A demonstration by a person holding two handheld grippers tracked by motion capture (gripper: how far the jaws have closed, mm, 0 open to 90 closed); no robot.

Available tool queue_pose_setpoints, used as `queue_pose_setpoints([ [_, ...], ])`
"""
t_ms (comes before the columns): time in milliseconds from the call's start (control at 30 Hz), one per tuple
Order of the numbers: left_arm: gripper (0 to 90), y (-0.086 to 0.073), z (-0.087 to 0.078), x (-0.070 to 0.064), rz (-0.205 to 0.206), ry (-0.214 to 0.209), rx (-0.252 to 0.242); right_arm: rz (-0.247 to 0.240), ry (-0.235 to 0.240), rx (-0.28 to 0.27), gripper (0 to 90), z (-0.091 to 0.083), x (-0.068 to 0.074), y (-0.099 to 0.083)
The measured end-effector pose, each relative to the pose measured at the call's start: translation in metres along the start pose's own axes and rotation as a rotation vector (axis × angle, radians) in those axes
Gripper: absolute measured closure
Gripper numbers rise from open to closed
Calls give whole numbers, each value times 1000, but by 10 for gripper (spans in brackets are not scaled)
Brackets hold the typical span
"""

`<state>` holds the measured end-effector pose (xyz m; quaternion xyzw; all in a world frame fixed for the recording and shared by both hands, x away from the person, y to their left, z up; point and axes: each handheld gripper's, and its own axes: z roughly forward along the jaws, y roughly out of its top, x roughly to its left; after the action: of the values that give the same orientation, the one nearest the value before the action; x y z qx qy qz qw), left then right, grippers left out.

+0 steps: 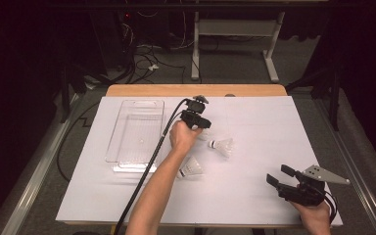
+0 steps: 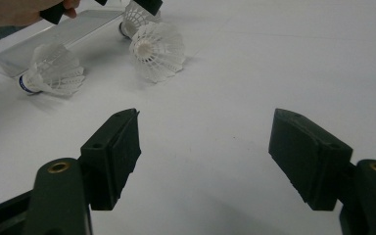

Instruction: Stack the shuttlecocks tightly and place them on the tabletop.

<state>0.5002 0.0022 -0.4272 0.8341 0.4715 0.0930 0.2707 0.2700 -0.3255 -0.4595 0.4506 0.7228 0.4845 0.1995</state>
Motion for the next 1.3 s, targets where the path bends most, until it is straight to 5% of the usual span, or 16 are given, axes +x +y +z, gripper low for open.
queue_pose_setpoints([
  [567, 448, 0, 0, -3, 22, -7, 12, 1, 1, 1, 276, 0, 0, 0],
  [900, 449, 1, 0, 2, -6, 5, 3, 2, 2, 0, 276, 0, 0, 0],
  [1300, 432, 1, -4, 0, 1, -30, -5, 2, 1, 0, 276, 0, 0, 0],
])
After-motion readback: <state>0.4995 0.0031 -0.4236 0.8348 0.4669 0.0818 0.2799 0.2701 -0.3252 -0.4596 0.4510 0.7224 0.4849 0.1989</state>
